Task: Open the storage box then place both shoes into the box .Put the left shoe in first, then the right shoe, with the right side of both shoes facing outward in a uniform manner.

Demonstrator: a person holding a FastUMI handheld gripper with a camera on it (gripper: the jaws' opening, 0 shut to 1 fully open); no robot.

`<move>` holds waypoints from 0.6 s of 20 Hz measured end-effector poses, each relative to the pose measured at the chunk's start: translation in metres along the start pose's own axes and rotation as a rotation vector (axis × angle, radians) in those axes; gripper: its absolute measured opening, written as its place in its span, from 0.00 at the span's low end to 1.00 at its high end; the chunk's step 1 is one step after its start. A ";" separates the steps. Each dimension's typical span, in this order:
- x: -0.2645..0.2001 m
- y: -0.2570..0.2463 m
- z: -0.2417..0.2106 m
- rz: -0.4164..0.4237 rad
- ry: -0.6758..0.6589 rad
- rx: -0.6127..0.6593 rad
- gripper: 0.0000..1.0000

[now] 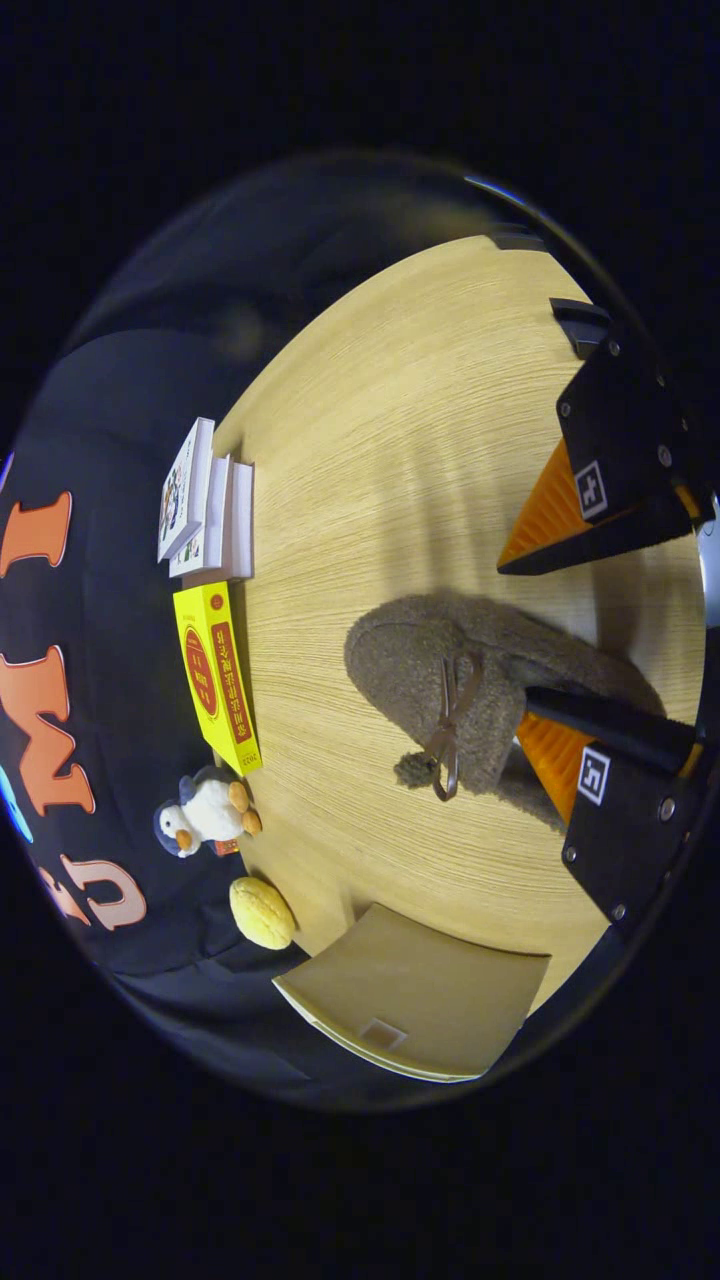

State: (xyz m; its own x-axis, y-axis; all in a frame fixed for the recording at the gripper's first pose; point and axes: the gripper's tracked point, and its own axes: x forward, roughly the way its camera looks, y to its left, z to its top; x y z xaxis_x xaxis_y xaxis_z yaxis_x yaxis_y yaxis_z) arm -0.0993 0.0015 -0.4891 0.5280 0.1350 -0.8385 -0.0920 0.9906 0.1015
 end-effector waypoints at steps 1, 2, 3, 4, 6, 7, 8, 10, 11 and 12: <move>0.002 0.003 0.002 0.006 -0.010 0.006 0.60; 0.005 0.007 0.002 0.013 -0.012 0.010 0.55; 0.007 0.012 0.001 0.023 -0.011 0.012 0.49; 0.009 0.015 -0.001 0.030 -0.006 0.016 0.47; 0.012 0.011 0.000 0.007 -0.012 0.015 0.42; 0.012 0.008 0.000 -0.003 -0.010 0.026 0.37; 0.013 0.006 -0.001 -0.009 -0.005 0.049 0.32; 0.012 0.000 0.003 -0.021 -0.001 0.103 0.17; 0.012 0.000 0.006 -0.016 0.000 0.121 0.08; 0.008 0.003 0.008 -0.002 0.003 0.135 0.06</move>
State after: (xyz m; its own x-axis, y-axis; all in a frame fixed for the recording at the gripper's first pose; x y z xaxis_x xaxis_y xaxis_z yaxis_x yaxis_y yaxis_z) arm -0.0884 0.0058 -0.4918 0.5256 0.1336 -0.8402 0.0230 0.9850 0.1710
